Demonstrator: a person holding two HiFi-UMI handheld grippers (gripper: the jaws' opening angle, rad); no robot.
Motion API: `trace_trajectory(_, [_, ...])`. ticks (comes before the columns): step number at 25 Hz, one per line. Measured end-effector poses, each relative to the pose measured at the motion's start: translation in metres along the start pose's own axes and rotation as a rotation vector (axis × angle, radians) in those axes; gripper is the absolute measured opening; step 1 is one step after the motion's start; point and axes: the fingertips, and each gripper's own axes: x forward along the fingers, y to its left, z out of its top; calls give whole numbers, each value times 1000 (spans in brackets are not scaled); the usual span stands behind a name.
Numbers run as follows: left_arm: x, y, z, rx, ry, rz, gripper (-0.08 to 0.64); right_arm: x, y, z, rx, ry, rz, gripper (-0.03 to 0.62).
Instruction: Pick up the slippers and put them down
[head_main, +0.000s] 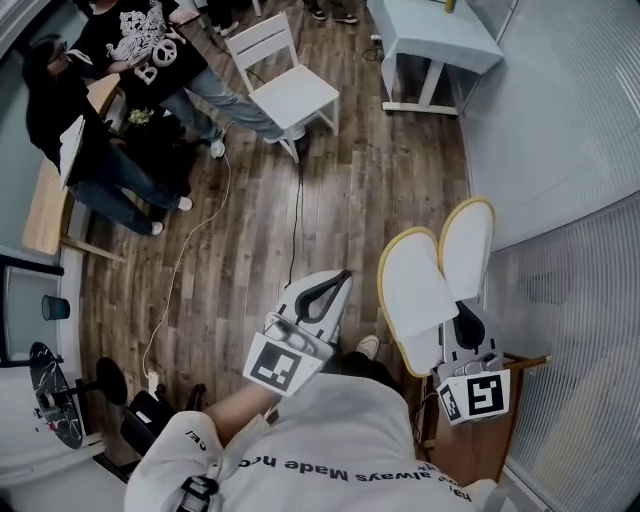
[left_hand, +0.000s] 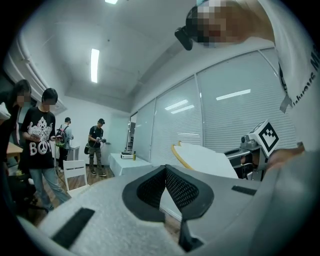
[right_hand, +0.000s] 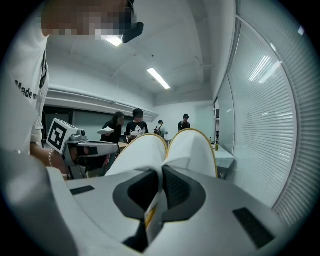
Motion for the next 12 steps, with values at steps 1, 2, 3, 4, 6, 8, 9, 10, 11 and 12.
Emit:
trace_trajectory(1, [1, 3, -4, -1, 9, 1, 11, 3, 0, -5, 3, 12, -1, 20])
trace_trajectory(2, [4, 6, -8, -2, 15, 3, 12, 7, -1, -9, 7, 22, -2, 20])
trace_trajectory(3, [7, 8, -13, -4, 20, 5, 11, 11, -3, -15, 9, 30, -2, 20])
trace_trajectory(4, [12, 11, -18, -7, 25, 7, 11, 16, -5, -20, 11, 39, -2, 20])
trace_trajectory(6, [20, 15, -26, -14, 33, 8, 11, 25, -11, -31, 14, 55, -1, 20])
trace_trajectory(8, [27, 18, -36, -14, 46, 6, 11, 33, -16, -42, 18, 67, 0, 20])
trace_trajectory(9, [30, 19, -42, -14, 54, 5, 11, 36, -18, -47, 21, 72, 0, 20])
trace_trajectory(10, [31, 21, -48, -16, 64, 5, 11, 39, -18, -52, 24, 80, 1, 20])
trace_trajectory(11, [32, 22, -54, -19, 76, 5, 11, 41, -18, -56, 28, 89, 2, 20])
trace_trajectory(12, [32, 24, -60, -22, 86, 5, 11, 43, -17, -61, 31, 97, 3, 20])
